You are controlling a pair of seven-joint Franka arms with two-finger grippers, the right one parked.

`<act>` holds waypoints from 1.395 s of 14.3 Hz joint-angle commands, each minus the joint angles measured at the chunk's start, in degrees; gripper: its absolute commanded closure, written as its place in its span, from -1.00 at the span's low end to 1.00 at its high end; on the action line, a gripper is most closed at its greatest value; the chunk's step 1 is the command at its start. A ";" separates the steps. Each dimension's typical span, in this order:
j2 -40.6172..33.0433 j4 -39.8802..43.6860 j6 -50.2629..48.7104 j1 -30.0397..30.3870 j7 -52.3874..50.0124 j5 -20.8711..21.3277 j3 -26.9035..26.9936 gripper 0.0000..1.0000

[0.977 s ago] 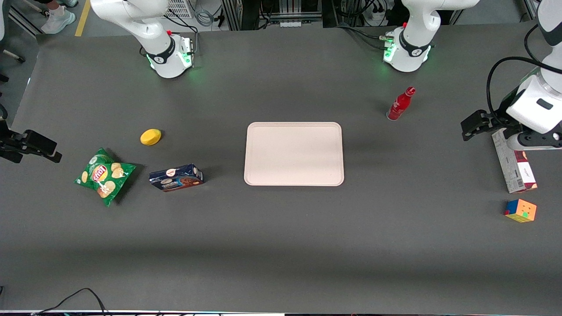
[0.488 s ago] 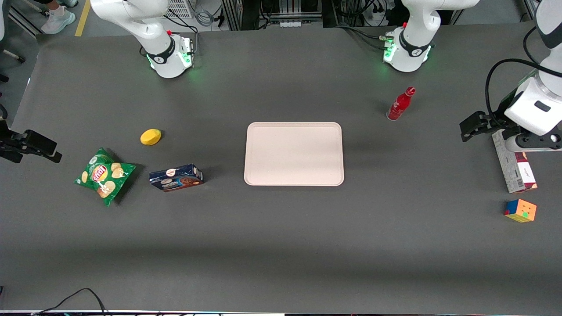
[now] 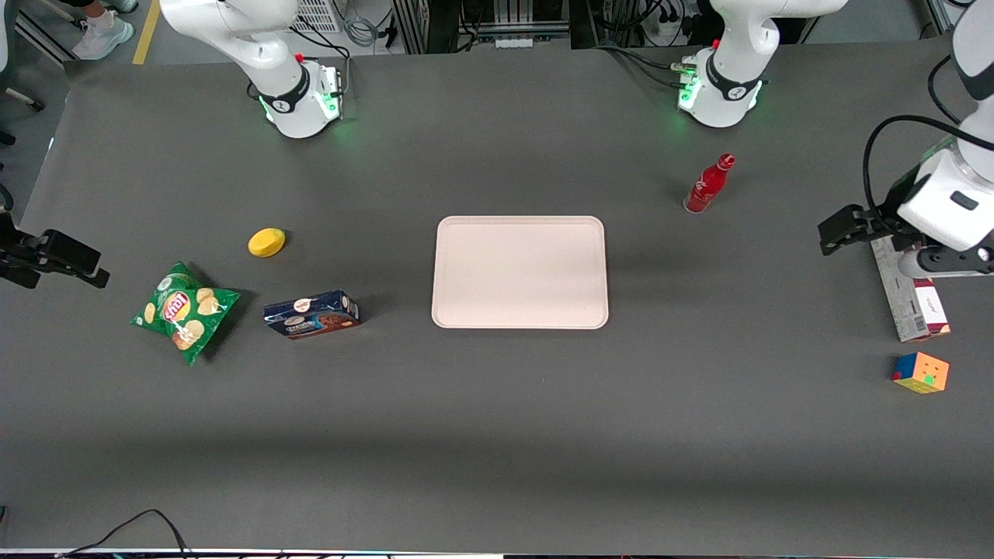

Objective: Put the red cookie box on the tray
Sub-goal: 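Move the left gripper down over the red plaid cookie box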

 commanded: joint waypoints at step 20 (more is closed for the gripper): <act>4.96 -28.69 34.30 10.82 42.17 -0.91 25.18 -1.00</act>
